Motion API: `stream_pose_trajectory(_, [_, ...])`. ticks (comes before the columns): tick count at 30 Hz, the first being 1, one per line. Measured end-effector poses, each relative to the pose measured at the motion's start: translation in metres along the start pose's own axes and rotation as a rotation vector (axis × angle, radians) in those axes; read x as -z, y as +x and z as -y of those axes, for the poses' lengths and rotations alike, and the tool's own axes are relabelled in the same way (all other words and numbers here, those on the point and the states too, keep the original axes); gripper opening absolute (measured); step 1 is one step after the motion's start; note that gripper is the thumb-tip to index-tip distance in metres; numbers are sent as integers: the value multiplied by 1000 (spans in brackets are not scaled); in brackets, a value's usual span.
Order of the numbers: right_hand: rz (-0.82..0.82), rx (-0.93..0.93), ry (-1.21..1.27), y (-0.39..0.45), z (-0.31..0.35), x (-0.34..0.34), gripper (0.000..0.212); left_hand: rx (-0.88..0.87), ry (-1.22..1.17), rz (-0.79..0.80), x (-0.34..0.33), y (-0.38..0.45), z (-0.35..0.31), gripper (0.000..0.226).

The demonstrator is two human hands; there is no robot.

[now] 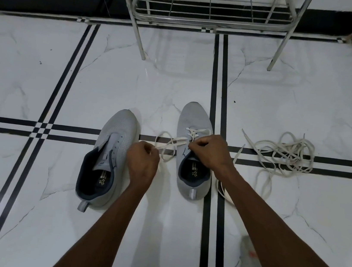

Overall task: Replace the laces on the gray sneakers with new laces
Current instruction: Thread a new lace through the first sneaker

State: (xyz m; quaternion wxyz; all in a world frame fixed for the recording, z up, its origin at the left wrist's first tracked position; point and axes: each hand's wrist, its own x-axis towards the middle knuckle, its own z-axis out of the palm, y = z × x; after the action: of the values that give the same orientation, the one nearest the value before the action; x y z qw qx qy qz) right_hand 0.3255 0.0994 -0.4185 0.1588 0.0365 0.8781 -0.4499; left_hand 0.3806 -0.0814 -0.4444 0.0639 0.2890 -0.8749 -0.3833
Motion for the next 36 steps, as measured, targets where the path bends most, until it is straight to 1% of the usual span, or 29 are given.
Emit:
stream_pose_trajectory(1, [4, 2, -3, 1, 0, 0, 12, -72, -8, -14, 0, -2, -2, 14])
stream_pose_trajectory(3, [17, 10, -8, 1, 0, 1, 13, -303, 14, -31, -7, -7, -8, 23])
stream_pose_trajectory(4, [22, 18, -11, 1, 0, 2, 14, -399, 7, -10, -12, -9, -14, 24])
stream_pose_trajectory(6, [30, 26, -16, 1, 0, 2, 16, -487, -37, 106, -19, -11, -25, 18])
stream_pose_trajectory(8, [33, 32, -26, -1, -1, 2, 17, -452, -75, 193, -24, -9, -25, 17])
stream_pose_trajectory(9, [26, 33, -27, -1, -2, 2, 16, -406, -78, 198, -24, -7, -26, 18])
stream_pose_trajectory(11, [2, 7, 11, -3, -3, 3, 13, -252, -51, 119, -21, 0, -21, 18])
stream_pose_trajectory(13, [-18, -21, 49, -4, -3, 4, 14, -33, 52, 3, -8, 9, -9, 20])
stream_pose_trajectory(14, [-14, -19, 47, -4, -3, 5, 15, 51, 104, -18, -3, 12, -1, 21])
stream_pose_trajectory(15, [-8, -17, 48, -5, -2, 6, 16, 79, 136, -22, 1, 13, 3, 22])
stream_pose_trajectory(16, [-3, -16, 51, -5, -1, 6, 16, 46, 129, -24, 2, 13, 5, 20])
stream_pose_trajectory(17, [0, -19, 57, -5, -1, 6, 16, -33, 93, -23, 1, 11, 3, 18])
stream_pose_trajectory(19, [-7, -22, 67, -5, -1, 7, 13, -270, 17, -13, -6, 4, -7, 21])
stream_pose_trajectory(21, [-6, -11, 58, -4, 0, 6, 12, -449, -22, 91, -18, -3, -20, 17])
stream_pose_trajectory(23, [8, 6, 40, -3, 0, 7, 11, -511, -13, 179, -27, -6, -26, 12])
stream_pose_trajectory(24, [11, 16, 31, -3, -1, 7, 12, -490, -10, 196, -29, -6, -25, 12])
stream_pose_trajectory(26, [0, 17, 17, -3, -2, 6, 13, -437, 15, 172, -30, -5, -19, 12])
stream_pose_trajectory(28, [-11, -3, 36, -3, -3, 5, 12, -337, 44, 144, -25, -4, -10, 13])
stream_pose_trajectory(29, [-10, -5, 47, -3, -3, 4, 12, -250, 46, 161, -23, -5, -6, 14])
stream_pose_trajectory(31, [1, 17, 50, -4, -3, 1, 12, -66, -3, 253, -21, -6, -1, 19])
stream_pose_trajectory(33, [37, 25, 51, -3, -2, 3, 12, 161, -167, 337, -21, -4, -1, 36])
stream_pose_trajectory(35, [81, 16, 52, -2, -2, 6, 11, 388, -321, 394, -20, 0, -5, 43])
stream_pose_trajectory(36, [100, 11, 54, -1, -4, 7, 11, 472, -365, 413, -21, 3, -8, 43])
